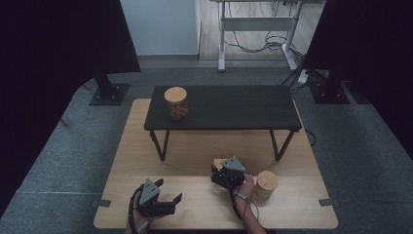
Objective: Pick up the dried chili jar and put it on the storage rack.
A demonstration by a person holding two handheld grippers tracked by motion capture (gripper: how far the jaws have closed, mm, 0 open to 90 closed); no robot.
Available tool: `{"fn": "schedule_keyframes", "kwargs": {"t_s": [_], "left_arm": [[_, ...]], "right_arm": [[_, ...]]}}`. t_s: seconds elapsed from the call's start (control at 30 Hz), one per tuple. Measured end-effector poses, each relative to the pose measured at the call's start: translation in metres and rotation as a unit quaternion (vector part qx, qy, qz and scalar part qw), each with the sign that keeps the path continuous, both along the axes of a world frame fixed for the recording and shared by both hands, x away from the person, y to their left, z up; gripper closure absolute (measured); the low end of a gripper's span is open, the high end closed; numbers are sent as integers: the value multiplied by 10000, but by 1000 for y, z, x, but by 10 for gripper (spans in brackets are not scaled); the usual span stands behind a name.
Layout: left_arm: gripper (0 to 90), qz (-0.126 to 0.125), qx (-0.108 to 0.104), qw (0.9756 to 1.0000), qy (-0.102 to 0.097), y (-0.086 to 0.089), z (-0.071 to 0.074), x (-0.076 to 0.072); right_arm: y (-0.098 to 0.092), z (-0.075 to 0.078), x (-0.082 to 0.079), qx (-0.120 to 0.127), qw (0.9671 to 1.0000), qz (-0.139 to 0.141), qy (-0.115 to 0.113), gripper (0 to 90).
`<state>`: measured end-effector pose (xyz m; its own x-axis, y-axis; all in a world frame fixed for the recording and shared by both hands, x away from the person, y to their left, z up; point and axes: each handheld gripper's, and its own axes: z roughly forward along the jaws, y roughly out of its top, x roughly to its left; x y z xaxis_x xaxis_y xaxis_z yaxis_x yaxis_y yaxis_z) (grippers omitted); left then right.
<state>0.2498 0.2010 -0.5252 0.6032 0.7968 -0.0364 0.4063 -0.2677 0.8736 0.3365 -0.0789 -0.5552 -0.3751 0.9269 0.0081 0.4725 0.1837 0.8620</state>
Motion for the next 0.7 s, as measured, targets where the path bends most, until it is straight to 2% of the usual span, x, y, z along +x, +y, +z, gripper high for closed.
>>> {"fn": "schedule_keyframes", "kwargs": {"t_s": [0.2,0.7], "left_arm": [[94,-2,1,10000,4,0,0,0],[94,-2,3,10000,3,0,0,0]], "right_arm": [[0,4,-4,15,10000,34,-70,253],[0,24,-20,63,9990,271,-343,253]]}}
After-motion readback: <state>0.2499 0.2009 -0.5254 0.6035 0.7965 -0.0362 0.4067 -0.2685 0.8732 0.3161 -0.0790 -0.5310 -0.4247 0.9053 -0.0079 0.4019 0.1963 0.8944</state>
